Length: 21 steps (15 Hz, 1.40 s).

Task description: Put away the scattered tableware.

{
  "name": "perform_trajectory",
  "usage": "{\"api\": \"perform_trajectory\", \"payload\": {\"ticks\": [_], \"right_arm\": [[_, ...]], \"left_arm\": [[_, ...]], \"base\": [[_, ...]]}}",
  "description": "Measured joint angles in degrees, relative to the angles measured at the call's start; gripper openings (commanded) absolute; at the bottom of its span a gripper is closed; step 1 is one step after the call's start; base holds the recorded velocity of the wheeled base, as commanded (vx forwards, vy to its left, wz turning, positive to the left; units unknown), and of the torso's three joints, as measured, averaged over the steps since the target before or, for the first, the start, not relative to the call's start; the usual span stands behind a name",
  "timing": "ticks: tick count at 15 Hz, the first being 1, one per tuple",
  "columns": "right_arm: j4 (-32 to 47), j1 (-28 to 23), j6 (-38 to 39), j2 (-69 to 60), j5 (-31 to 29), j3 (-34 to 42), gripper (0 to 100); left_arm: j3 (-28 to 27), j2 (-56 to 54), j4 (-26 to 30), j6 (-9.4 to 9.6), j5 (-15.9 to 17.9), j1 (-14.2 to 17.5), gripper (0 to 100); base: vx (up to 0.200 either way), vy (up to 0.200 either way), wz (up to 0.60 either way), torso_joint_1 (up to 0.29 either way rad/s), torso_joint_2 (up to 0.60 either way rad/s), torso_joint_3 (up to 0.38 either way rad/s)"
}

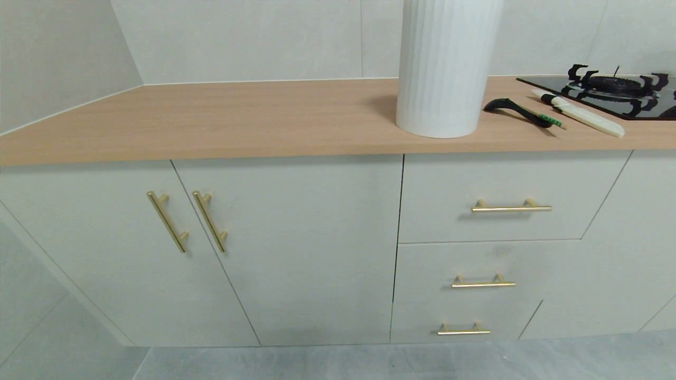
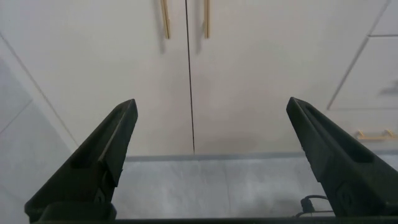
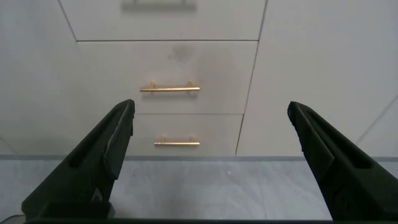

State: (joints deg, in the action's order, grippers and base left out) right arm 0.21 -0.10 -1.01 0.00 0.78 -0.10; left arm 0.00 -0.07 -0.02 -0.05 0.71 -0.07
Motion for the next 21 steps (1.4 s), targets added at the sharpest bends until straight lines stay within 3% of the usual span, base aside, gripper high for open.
{"api": "perform_trajectory", "payload": {"ticks": [14, 18, 21], "right_arm": [[0.09, 0.00, -0.24, 0.00, 0.52, -0.39, 100], [1.21, 0.32, 3.58, 2.15, 5.89, -8.24, 100], [2.11, 0.59, 0.94, 9.56, 7.05, -10.15, 100]], "left_arm": [[0.00, 0.00, 0.00, 0.05, 0.07, -0.02, 100], [0.00, 0.00, -0.05, 0.05, 0.07, -0.02, 100], [-0.02, 0.00, -0.05, 0.07, 0.07, -0.02, 100]], "base": [[0.000, 0.000, 0.00, 0.000, 0.00, 0.000], [0.000, 0.000, 0.00, 0.000, 0.00, 0.000], [0.000, 0.000, 0.00, 0.000, 0.00, 0.000]]}}
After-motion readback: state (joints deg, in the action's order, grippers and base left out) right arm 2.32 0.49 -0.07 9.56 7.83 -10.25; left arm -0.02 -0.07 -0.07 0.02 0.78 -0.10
